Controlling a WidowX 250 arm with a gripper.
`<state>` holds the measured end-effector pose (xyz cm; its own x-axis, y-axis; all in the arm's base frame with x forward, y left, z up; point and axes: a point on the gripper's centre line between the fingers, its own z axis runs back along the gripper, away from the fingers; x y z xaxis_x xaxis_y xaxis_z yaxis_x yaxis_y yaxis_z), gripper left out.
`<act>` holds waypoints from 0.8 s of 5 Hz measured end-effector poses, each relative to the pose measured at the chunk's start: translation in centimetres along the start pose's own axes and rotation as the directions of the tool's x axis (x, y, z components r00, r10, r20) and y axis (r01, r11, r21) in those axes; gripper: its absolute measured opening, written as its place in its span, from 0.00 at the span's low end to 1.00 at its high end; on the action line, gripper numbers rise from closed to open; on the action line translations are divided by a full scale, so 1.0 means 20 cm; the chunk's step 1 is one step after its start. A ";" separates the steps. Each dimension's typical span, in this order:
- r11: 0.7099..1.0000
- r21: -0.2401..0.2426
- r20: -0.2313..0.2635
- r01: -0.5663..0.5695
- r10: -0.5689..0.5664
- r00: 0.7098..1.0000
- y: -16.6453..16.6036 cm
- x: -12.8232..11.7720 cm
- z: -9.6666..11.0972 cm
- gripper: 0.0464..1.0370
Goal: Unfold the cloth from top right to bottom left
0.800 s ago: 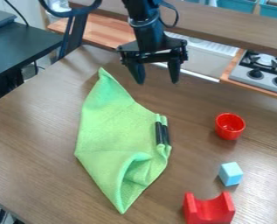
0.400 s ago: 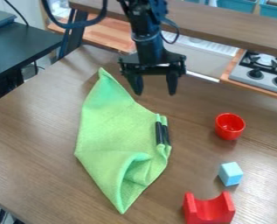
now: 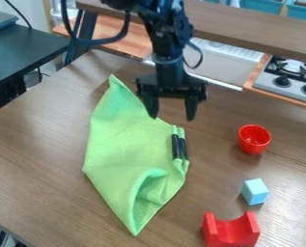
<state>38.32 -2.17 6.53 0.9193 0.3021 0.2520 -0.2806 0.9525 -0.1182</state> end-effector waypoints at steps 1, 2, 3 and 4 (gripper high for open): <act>1.000 0.027 0.009 0.014 -0.015 1.000 0.01 -0.04 -0.04 0.96; 0.999 0.039 0.021 0.012 -0.013 1.000 0.03 -0.07 -0.08 0.96; 0.999 0.030 0.038 -0.014 0.013 0.999 0.04 -0.09 -0.11 0.96; 0.997 -0.003 0.049 -0.076 0.076 0.996 0.04 -0.13 -0.18 0.96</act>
<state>36.69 -2.35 2.23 0.8808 0.3751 0.2888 -0.3487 0.9267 -0.1400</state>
